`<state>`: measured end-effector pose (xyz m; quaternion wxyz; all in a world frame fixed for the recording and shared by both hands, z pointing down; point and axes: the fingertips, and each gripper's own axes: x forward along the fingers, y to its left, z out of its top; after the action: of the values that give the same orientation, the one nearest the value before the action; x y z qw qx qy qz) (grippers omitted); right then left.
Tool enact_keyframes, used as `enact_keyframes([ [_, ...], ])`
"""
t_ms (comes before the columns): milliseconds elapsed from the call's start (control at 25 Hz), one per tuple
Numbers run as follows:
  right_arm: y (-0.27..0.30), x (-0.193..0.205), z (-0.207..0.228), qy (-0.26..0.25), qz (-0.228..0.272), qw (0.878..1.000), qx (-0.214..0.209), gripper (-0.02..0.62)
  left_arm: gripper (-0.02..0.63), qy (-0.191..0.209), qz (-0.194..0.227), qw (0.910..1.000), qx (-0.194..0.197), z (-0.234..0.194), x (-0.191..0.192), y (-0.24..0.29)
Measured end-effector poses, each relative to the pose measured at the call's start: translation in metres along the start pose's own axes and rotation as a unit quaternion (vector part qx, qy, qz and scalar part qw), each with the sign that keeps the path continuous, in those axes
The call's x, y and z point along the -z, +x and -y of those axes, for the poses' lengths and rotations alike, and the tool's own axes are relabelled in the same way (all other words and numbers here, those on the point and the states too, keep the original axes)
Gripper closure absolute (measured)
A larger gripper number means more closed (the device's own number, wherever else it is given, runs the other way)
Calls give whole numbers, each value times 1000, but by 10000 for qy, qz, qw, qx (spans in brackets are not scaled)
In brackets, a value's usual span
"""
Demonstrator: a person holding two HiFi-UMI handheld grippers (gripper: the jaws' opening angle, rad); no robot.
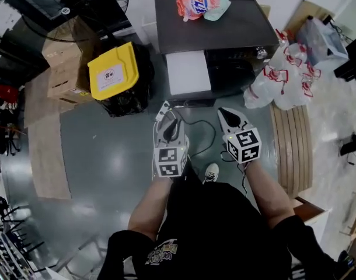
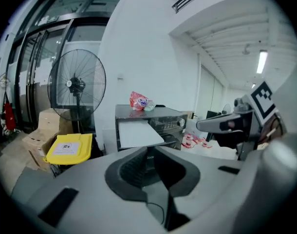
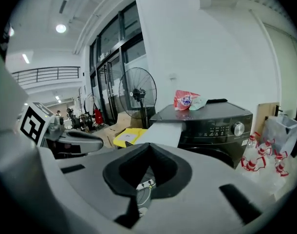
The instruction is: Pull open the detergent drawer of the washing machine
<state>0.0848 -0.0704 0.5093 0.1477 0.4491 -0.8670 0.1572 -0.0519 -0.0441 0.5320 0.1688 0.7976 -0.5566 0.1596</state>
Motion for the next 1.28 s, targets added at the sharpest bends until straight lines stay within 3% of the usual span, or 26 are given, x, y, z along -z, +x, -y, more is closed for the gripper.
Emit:
enact_keyframes([
  [280,-20,7,-52,89,50,9986,-525,592,592,122,348,9993,-100,6,-17,-55],
  [440,-22,5,-76,191,121,9981,-569,592,594,150,367,9992,9,-4,-18,-71],
  [880,-8,-32,-143,533,701,9960,152,592,594,580,683,9914,957,-59,-52,-108],
  [1280,-34,-23,-165,587,717,9921,843,592,594,616,642,9827,1624,-62,-37,-115],
])
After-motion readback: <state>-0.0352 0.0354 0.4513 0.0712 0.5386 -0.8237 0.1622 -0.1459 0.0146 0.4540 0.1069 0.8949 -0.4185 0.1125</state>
